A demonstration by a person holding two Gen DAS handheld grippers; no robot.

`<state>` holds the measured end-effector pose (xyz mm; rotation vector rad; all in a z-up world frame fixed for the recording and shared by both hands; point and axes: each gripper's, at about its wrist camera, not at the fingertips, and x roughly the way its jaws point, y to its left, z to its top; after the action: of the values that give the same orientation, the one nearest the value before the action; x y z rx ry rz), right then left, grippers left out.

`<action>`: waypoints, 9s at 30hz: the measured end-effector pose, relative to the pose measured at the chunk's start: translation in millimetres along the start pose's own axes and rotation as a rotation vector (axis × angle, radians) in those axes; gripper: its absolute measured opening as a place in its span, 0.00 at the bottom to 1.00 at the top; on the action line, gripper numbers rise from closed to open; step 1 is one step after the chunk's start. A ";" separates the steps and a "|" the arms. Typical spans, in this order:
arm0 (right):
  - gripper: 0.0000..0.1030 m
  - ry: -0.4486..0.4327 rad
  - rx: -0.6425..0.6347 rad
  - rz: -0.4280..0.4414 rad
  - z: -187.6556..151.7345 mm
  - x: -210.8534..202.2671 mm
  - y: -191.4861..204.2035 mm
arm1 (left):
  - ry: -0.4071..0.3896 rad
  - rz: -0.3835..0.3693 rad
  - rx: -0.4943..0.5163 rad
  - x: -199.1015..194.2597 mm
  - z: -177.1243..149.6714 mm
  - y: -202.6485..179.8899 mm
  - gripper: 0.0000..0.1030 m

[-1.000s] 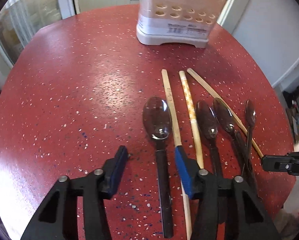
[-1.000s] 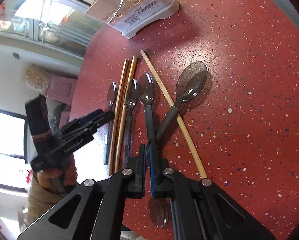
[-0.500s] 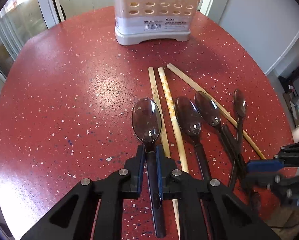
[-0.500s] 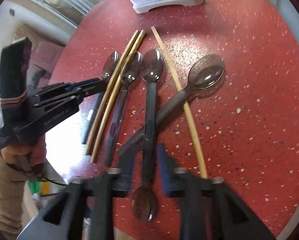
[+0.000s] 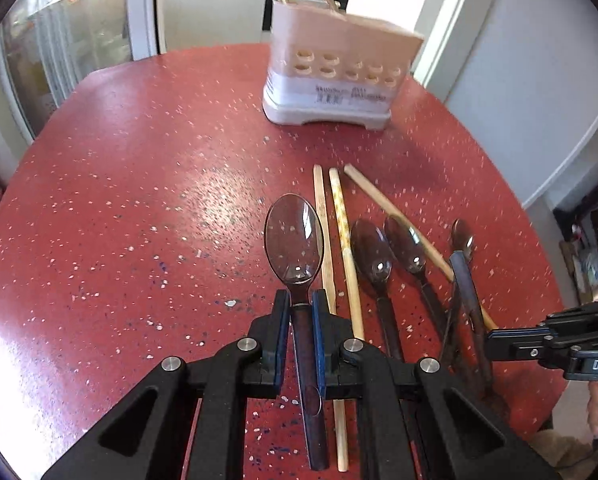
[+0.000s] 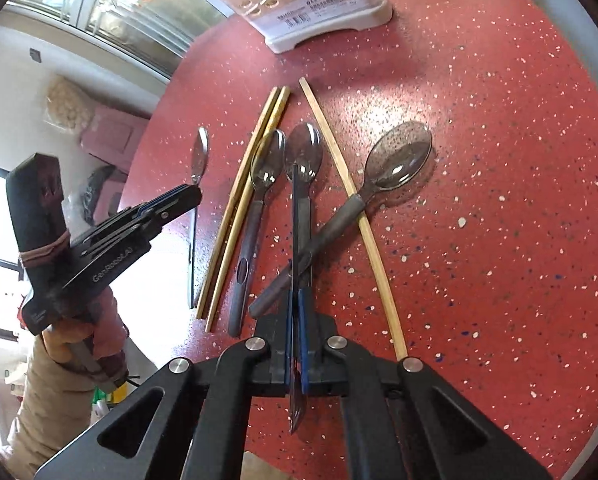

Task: Organize utensils
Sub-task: 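Grasp a black-handled spoon with the right gripper while the left gripper grasps a large dark spoon, then lift both spoons and insert them handle-first into the pink utensil holder, then release the spoons and move both grippers back over the table utensils, then close the right gripper on the large clear spoon while the left gripper approaches the chopsticks, then grasp a plain wooden chopstick with the left gripper, then carry the spoon and chopstick to the pink holder and lower them in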

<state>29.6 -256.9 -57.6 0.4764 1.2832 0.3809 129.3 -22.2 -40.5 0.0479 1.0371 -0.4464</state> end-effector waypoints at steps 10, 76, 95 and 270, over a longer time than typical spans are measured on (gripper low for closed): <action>0.03 -0.163 -0.072 0.045 4.4 -45.5 4.6 | -0.156 -0.018 -0.047 -49.4 12.7 0.4 0.39; 0.03 -0.620 -0.550 -0.293 238.5 -21.0 45.9 | -0.581 0.202 -0.026 36.6 215.7 -17.9 0.39; 0.31 -0.610 -0.369 -0.159 232.0 -57.0 35.6 | -0.557 0.192 -0.060 6.7 201.6 -13.2 0.39; 0.03 -0.562 -0.146 0.006 207.7 -147.2 50.4 | -0.581 0.014 -0.116 -74.8 196.0 -12.9 0.34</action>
<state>194.6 -317.5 133.4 0.4238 0.7049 0.3130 253.2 -57.1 125.7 -0.1704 0.4886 -0.3557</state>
